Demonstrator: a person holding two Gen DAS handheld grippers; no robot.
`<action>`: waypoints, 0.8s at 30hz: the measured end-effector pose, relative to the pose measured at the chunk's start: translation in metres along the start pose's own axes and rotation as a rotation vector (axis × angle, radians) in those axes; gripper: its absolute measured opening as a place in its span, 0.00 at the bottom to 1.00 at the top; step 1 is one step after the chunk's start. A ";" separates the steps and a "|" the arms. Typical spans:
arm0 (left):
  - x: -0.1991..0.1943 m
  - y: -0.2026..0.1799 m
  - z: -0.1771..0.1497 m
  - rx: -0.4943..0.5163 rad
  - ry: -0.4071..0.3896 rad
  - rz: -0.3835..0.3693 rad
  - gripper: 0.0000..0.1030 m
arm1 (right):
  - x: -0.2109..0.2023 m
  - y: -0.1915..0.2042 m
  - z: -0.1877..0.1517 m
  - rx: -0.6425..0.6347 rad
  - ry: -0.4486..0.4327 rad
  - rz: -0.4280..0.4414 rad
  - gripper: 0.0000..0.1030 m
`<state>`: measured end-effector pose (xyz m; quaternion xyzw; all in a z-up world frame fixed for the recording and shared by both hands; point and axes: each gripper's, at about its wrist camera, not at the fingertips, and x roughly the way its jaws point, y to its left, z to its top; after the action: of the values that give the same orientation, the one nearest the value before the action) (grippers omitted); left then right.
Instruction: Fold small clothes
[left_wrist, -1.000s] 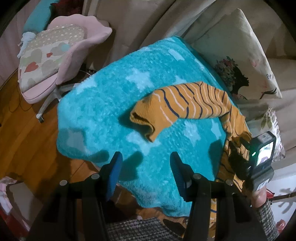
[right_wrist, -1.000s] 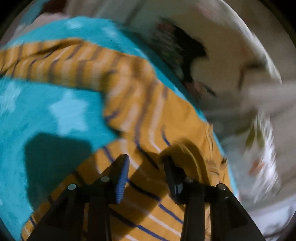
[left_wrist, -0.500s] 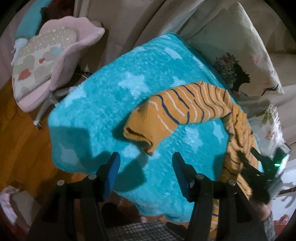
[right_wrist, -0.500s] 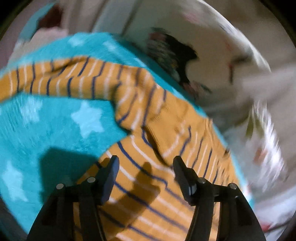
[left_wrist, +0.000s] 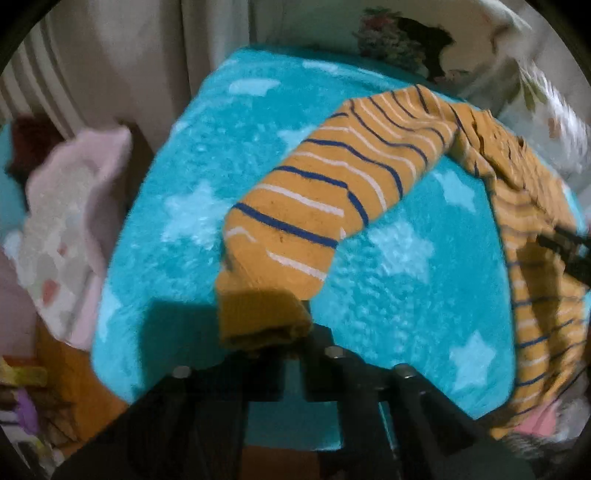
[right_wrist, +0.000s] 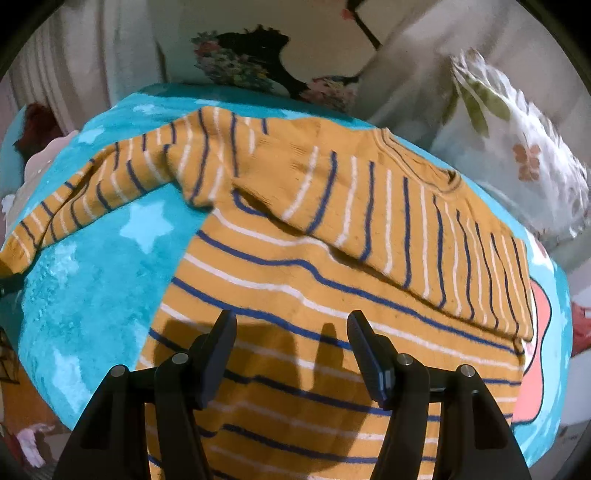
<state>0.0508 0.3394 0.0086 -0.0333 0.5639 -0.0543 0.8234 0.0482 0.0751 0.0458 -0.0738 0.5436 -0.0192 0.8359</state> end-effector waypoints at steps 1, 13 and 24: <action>-0.003 0.010 0.008 -0.035 -0.016 -0.018 0.04 | -0.001 -0.002 -0.001 0.012 0.000 -0.001 0.64; -0.046 0.148 0.060 -0.507 -0.210 -0.085 0.45 | -0.003 -0.006 -0.001 0.073 0.010 0.009 0.64; 0.012 0.123 0.013 -0.667 -0.085 -0.400 0.52 | 0.003 0.002 0.007 0.093 0.032 0.025 0.64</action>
<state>0.0734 0.4595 -0.0116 -0.4105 0.4985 -0.0259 0.7631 0.0555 0.0778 0.0458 -0.0276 0.5563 -0.0353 0.8298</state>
